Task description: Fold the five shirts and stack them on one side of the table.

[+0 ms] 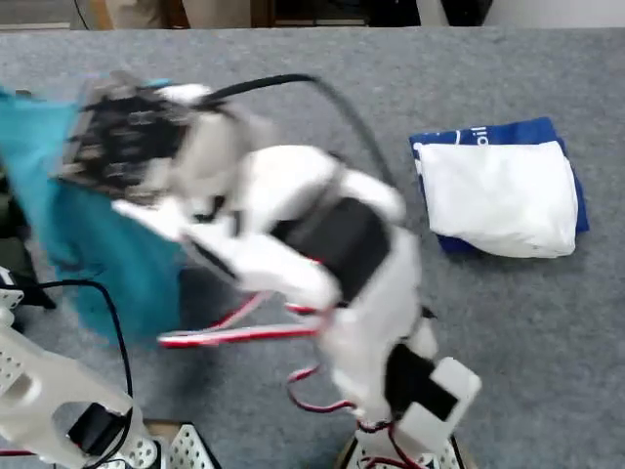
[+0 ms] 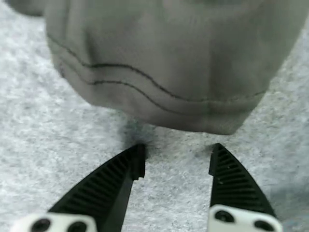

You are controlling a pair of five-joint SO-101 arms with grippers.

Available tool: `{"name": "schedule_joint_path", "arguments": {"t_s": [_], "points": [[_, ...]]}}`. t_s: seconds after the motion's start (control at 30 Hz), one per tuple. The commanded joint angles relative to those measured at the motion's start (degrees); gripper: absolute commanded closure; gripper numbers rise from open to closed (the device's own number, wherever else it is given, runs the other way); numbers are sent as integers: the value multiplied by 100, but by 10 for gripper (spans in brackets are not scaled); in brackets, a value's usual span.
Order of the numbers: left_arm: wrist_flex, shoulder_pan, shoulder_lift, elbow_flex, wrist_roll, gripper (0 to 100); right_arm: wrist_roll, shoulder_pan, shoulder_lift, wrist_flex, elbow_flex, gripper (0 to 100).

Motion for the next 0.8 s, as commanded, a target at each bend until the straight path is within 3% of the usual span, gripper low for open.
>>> {"name": "schedule_joint_path", "arguments": {"t_s": [0.0,0.23,0.37,0.5,0.77], "points": [[-176,-519,57,-316,290,765,53,-629,242,-527,4,997],[-176,-1538,66,-967,387,765,26,-1446,1191,-1196,-769,997],[-176,-1829,66,-1143,369,765,-237,-1508,1684,-1565,-1121,997],[-176,-1873,66,-1099,369,765,-668,-787,2176,-1626,-1077,997],[-132,-1811,66,-1090,404,765,-1363,1490,3407,-1582,-1051,997]]}}
